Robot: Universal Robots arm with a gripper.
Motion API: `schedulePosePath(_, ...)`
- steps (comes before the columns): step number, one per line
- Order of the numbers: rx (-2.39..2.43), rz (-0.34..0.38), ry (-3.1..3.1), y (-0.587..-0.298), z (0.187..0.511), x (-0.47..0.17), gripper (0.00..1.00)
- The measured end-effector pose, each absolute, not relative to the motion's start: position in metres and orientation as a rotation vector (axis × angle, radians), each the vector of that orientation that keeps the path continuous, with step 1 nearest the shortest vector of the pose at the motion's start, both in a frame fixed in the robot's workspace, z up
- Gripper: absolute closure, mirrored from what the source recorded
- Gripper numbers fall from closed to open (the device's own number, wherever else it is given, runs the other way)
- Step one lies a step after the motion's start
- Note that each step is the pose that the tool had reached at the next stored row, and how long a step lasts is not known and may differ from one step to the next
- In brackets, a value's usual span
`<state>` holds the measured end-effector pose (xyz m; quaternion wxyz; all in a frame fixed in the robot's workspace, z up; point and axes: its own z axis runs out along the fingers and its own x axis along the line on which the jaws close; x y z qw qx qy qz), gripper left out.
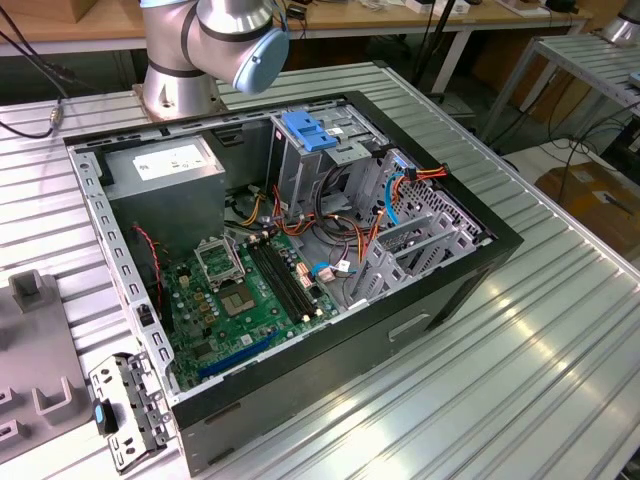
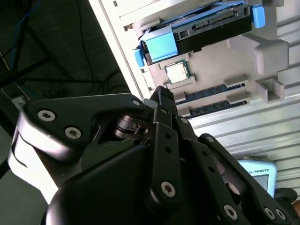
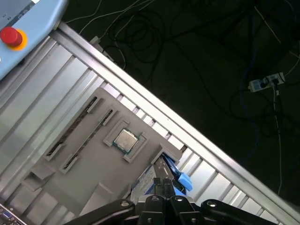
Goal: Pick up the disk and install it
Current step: 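Pick up the disk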
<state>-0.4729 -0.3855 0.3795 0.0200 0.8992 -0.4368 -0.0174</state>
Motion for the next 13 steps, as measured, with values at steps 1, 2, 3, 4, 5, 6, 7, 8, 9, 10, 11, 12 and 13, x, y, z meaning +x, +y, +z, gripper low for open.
schedulePosePath(1,2.782,-0.054,-1.367,-0.3855,0.3795,-0.4720,0.89)
schedulePosePath(2,2.782,-0.054,-1.369,-0.3855,0.3794,-0.4719,0.89)
schedulePosePath(3,2.782,-0.054,-1.369,-0.3855,0.3795,-0.4719,0.89)
schedulePosePath(4,2.782,-0.054,-1.369,-0.3855,0.3795,-0.4719,0.89)
schedulePosePath(5,2.782,-0.054,-1.369,-0.3855,0.3795,-0.4719,0.89)
schedulePosePath(6,2.782,-0.054,-1.369,-0.3855,0.3795,-0.4718,0.89)
schedulePosePath(7,2.782,-0.054,-1.369,-0.3855,0.3795,-0.4719,0.89)
schedulePosePath(8,2.782,-0.054,-1.369,-0.3855,0.3795,-0.4718,0.89)
schedulePosePath(9,2.782,-0.054,-1.369,-0.3855,0.3795,-0.4718,0.89)
schedulePosePath(10,2.782,-0.054,-1.369,-0.3855,0.3795,-0.4718,0.89)
schedulePosePath(11,2.780,-0.054,-1.372,-0.3855,0.3795,-0.4719,0.89)
schedulePosePath(12,2.774,-0.054,-1.385,-0.3854,0.3794,-0.4717,0.89)
schedulePosePath(13,2.768,-0.054,-1.398,-0.3854,0.3795,-0.4717,0.89)
